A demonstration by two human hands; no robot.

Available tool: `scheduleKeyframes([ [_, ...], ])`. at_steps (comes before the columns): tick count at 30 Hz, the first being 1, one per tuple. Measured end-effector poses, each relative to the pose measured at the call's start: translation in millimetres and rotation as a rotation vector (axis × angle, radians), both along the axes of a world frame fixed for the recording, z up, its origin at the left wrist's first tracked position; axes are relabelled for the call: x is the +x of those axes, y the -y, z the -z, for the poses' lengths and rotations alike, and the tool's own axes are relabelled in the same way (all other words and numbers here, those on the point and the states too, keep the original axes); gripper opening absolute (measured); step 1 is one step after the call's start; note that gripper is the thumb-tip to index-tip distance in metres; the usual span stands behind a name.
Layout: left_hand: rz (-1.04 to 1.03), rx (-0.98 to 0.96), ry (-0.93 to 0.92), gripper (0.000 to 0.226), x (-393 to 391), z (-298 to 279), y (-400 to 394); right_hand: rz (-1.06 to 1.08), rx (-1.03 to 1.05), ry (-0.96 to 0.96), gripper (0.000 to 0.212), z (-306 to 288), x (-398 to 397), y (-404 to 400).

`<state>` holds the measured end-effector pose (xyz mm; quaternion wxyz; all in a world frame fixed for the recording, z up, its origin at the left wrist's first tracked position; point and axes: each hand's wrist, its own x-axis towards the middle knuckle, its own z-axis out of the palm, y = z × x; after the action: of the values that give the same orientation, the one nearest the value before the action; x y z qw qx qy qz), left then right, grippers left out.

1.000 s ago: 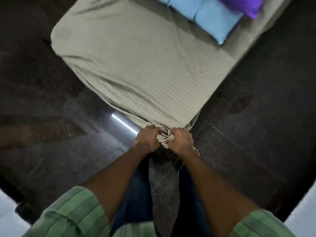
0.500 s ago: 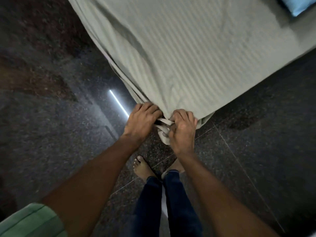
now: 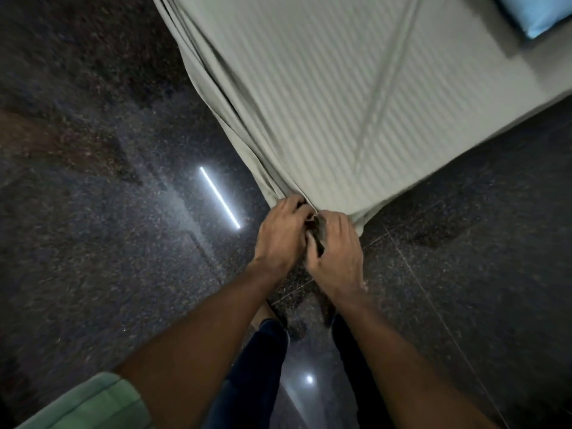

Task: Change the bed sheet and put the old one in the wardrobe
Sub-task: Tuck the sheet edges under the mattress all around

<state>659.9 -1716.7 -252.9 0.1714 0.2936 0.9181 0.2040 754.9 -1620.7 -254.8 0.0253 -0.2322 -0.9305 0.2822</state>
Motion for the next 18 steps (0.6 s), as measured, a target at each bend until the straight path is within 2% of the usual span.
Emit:
scheduleKeyframes([
  [2, -0.039, 0.01, 0.02, 0.024, -2, 1, -7, -0.011, -0.057, 0.015, 0.051, 5, 12, 7],
  [5, 0.002, -0.049, 0.038, 0.03, -12, 0, -15, -0.105, 0.007, 0.135, 0.065, 19, 30, 0],
  [7, 0.039, -0.03, 0.093, 0.029, -24, -2, -13, -0.134, -0.017, 0.139, 0.07, 29, 34, -9],
  [9, 0.04, 0.061, 0.049, 0.029, -24, -4, -2, -0.121, -0.116, 0.038, 0.064, 34, 35, -14],
  [12, -0.149, 0.091, -0.098, 0.028, 6, -2, 19, -0.066, -0.243, -0.043, 0.056, 31, 30, -32],
  [14, -0.173, 0.069, -0.108, 0.028, 32, -1, 26, -0.118, -0.135, 0.044, 0.054, 26, 22, -43],
  [18, 0.021, -0.011, -0.063, 0.043, 53, 2, 21, -0.264, 0.076, 0.3, 0.048, 16, 2, -52],
])
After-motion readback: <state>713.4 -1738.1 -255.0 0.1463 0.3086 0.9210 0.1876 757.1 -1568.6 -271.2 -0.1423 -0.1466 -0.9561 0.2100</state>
